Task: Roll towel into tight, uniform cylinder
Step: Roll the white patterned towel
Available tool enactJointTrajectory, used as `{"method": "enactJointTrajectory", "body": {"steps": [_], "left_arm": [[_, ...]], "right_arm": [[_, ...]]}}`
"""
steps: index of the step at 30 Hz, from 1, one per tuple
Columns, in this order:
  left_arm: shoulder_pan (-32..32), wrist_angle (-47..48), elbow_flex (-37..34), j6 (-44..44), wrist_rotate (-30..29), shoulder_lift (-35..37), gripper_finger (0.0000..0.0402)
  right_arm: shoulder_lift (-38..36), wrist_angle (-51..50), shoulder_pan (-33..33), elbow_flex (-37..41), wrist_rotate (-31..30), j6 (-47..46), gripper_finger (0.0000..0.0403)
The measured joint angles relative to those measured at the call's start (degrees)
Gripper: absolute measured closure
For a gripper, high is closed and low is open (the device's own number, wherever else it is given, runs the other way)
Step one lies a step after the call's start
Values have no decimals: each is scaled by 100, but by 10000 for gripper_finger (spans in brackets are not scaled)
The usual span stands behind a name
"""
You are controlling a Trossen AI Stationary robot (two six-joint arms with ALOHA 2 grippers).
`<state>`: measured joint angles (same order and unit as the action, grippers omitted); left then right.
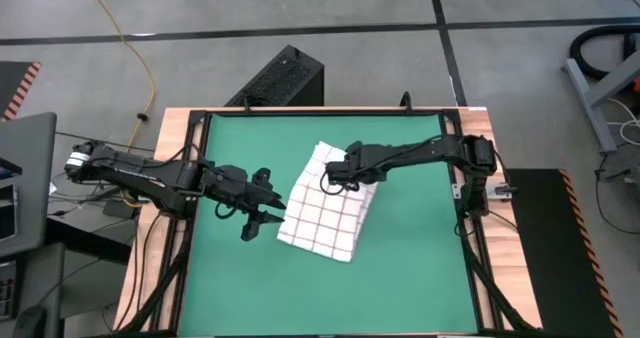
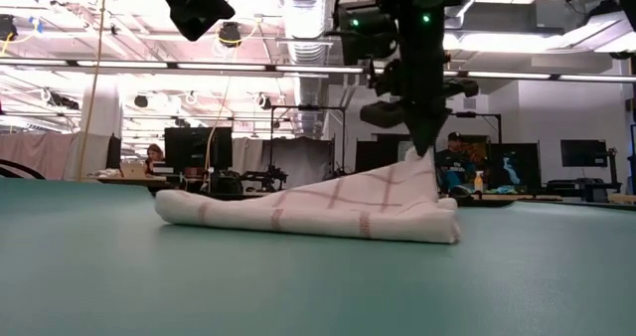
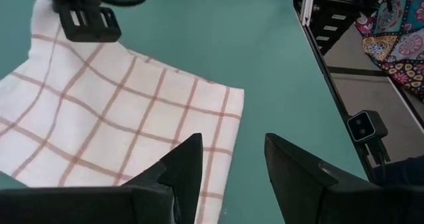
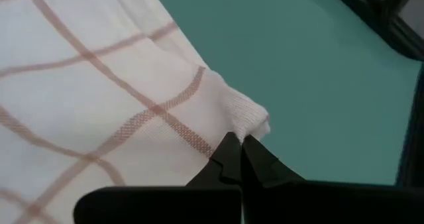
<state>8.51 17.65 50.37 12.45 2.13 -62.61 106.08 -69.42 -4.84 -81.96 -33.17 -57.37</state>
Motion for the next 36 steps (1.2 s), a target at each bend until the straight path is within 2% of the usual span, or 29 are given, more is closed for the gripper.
{"method": "enactJointTrajectory", "body": {"steps": [7,11,17,24,27,31,36], "left_arm": [[0,-34,0,38,0,0,251],[0,-37,0,83,0,0,251],[4,-115,0,114,-140,-135,251],[11,-233,0,167,-121,-476,251],[11,-273,0,137,166,-724,251],[48,-744,0,-229,825,-1174,251],[107,-1795,0,-376,957,-1907,251]], "right_arm": [[9,117,-336,623,593,-133,398],[7,190,-356,918,653,-204,397],[7,258,-435,1306,1270,-384,374],[-9,81,-401,1408,1244,-765,315],[-13,-64,-403,1408,1236,-904,276],[-23,-69,-353,1408,1218,-883,218],[-285,-28,-252,1410,1211,-918,178]]}}
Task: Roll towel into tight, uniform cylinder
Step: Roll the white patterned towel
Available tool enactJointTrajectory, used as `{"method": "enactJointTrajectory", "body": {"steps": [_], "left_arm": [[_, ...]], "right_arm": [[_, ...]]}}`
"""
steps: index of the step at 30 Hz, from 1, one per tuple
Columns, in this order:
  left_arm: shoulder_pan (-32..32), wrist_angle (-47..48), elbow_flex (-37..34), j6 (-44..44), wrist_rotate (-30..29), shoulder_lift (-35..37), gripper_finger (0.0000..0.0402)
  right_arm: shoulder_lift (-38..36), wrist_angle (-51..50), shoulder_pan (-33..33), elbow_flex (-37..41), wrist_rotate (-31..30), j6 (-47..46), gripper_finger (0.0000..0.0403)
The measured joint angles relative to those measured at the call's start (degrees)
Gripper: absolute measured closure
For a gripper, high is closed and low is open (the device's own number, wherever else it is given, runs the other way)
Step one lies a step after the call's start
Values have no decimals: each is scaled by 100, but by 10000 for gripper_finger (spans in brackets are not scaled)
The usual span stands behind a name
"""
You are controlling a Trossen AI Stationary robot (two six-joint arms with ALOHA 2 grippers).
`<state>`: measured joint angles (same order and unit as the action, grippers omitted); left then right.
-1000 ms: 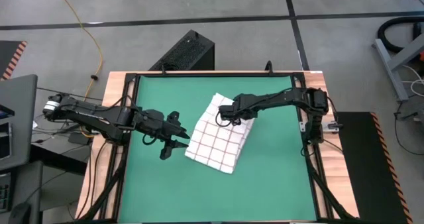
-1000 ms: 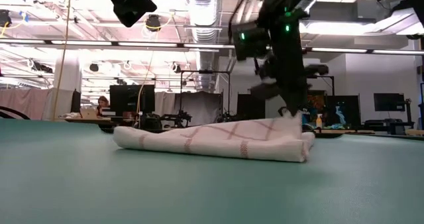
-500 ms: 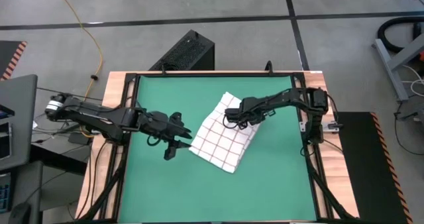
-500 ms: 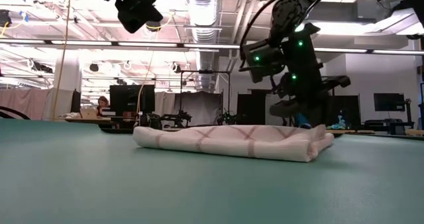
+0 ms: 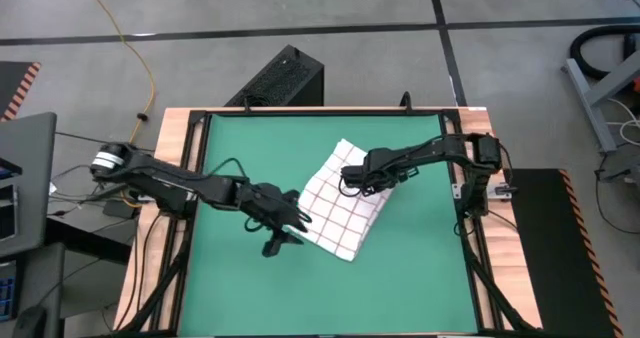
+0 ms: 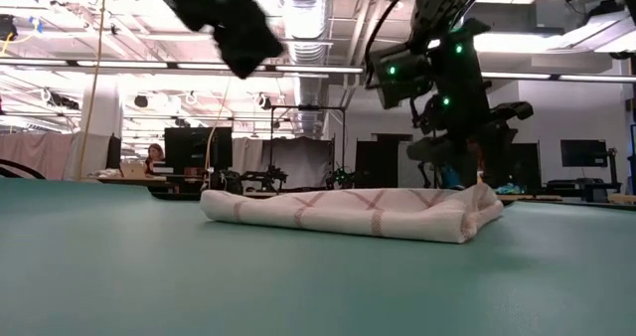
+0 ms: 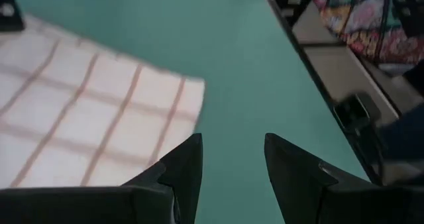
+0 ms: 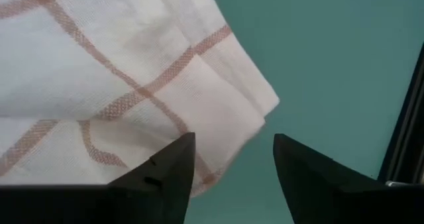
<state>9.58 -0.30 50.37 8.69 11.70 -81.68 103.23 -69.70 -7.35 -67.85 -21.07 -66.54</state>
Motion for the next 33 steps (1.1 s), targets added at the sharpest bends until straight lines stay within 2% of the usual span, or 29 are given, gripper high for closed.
{"method": "enactJointTrajectory", "body": {"steps": [4,8,15,20,27,33], "left_arm": [[12,-1143,7,83,9,-760,251],[79,-1765,85,219,28,-1458,251],[416,-1808,792,-70,-17,-2283,251],[512,-1822,1154,-162,-167,-2683,251],[410,-1795,1298,22,-340,-3107,251],[303,-1565,1300,169,-337,-3186,251]], "right_arm": [[-163,-37,24,-2,-29,44,177],[-226,-30,20,-2,-55,95,181],[-226,345,28,8,98,296,182],[-200,547,11,315,112,74,183],[-198,757,9,589,144,85,183],[-198,912,9,636,145,101,183]]}}
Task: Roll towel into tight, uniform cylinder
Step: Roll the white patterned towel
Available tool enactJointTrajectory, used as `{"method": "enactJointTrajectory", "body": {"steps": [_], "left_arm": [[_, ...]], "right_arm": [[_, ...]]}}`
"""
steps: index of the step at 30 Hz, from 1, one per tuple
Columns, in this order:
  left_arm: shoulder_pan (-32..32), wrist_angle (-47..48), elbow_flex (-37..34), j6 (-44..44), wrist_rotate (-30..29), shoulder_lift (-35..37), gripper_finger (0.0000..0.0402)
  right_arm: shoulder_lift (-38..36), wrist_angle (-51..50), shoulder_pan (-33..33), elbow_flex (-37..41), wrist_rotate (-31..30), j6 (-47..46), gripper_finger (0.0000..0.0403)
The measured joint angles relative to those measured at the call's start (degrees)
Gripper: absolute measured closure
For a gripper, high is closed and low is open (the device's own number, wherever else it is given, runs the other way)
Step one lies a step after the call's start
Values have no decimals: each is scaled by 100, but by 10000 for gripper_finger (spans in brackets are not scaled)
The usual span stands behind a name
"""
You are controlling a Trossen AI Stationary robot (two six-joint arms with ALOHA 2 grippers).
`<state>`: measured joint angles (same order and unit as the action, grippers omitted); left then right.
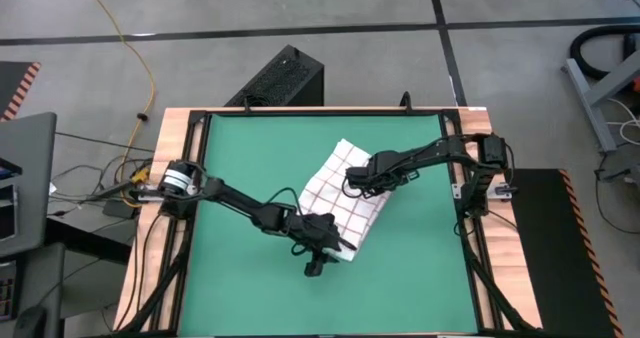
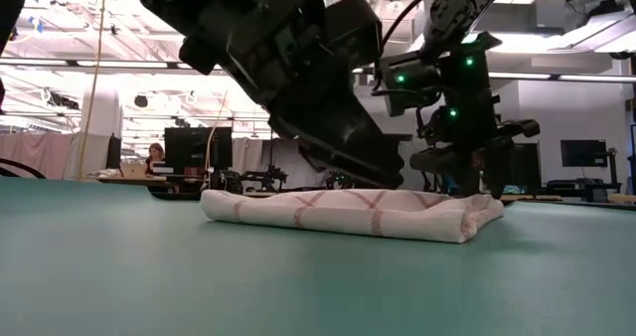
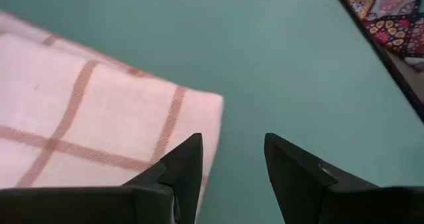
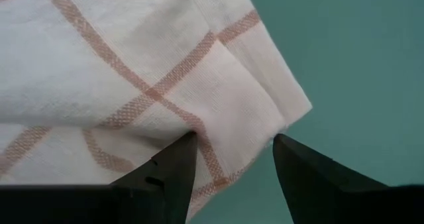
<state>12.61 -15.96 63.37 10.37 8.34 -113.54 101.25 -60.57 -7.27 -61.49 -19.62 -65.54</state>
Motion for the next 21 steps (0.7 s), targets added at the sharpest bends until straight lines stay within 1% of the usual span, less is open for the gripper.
{"method": "enactJointTrajectory", "body": {"steps": [3,5,7,10,11,13,14,16,18,20,21], "left_arm": [[11,15,0,-118,30,0,251],[38,48,1,-169,255,0,251],[64,280,7,-291,483,0,251],[107,573,3,-421,603,-127,251],[116,680,-7,-419,591,-172,251],[126,551,13,-282,437,-264,251],[126,554,13,-213,450,-267,251],[125,442,4,-66,697,-266,252],[124,452,-3,-20,867,-147,258],[150,424,-7,-89,870,83,269],[177,434,-2,-220,772,246,277]], "right_arm": [[0,109,-36,0,0,23,183],[0,193,-66,0,0,100,183],[0,257,-92,0,2,155,183],[0,261,-160,0,2,177,183],[0,274,-186,0,2,216,183],[0,278,-209,0,4,271,183],[0,286,-224,0,3,302,183],[0,277,-227,0,6,310,185],[0,293,-227,0,13,401,186],[0,296,-227,0,9,450,188],[0,297,-227,0,5,458,188]]}}
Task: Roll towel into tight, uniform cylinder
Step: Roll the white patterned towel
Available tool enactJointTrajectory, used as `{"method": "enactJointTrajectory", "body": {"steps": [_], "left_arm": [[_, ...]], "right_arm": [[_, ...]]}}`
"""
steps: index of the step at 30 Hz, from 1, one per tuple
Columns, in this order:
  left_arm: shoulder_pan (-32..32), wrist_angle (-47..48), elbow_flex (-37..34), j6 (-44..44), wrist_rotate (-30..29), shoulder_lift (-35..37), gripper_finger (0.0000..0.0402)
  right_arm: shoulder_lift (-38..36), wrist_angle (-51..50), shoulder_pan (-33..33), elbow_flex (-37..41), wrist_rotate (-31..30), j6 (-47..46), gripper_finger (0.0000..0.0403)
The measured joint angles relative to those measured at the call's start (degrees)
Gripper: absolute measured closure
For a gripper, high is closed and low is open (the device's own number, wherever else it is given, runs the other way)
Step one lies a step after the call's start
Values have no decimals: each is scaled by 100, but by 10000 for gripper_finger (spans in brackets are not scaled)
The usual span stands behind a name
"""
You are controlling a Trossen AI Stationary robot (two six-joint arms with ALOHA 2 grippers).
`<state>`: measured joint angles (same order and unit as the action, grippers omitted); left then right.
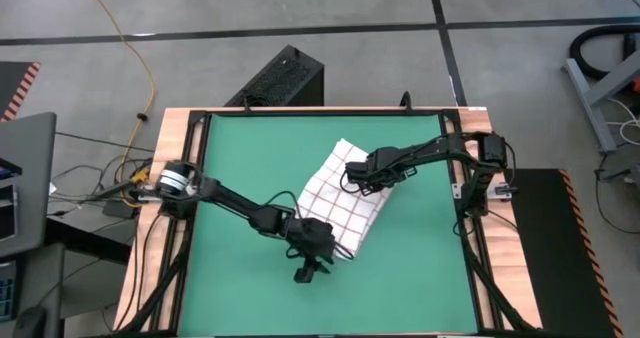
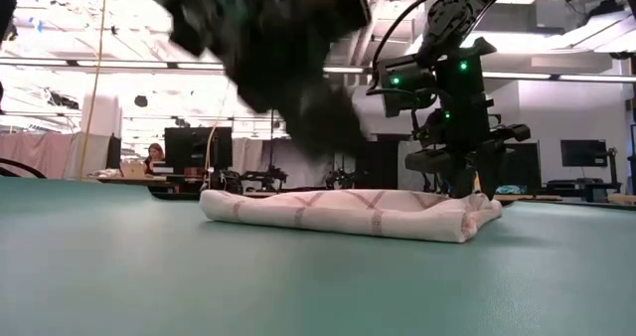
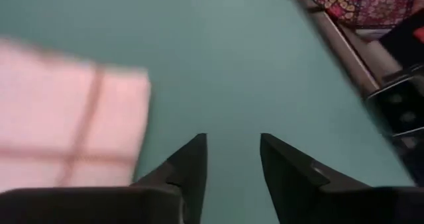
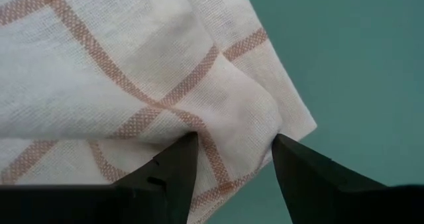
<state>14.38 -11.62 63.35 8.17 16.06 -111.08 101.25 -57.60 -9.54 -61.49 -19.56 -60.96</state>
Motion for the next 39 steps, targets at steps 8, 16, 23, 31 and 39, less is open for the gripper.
{"method": "enactJointTrajectory", "body": {"steps": [8,16,23,31,39], "left_arm": [[43,-387,13,-1253,-1119,67,368],[-165,-698,16,-1081,-1377,-339,394],[-229,-588,106,-855,-1306,-627,400],[-229,418,381,-730,-1115,-801,401],[-135,1419,305,-699,-478,-825,401]], "right_arm": [[0,87,0,0,3,10,188],[0,151,0,0,12,-3,188],[2,213,0,0,14,-3,188],[2,298,-17,-2,6,110,188],[2,107,-171,-4,-21,451,188]]}}
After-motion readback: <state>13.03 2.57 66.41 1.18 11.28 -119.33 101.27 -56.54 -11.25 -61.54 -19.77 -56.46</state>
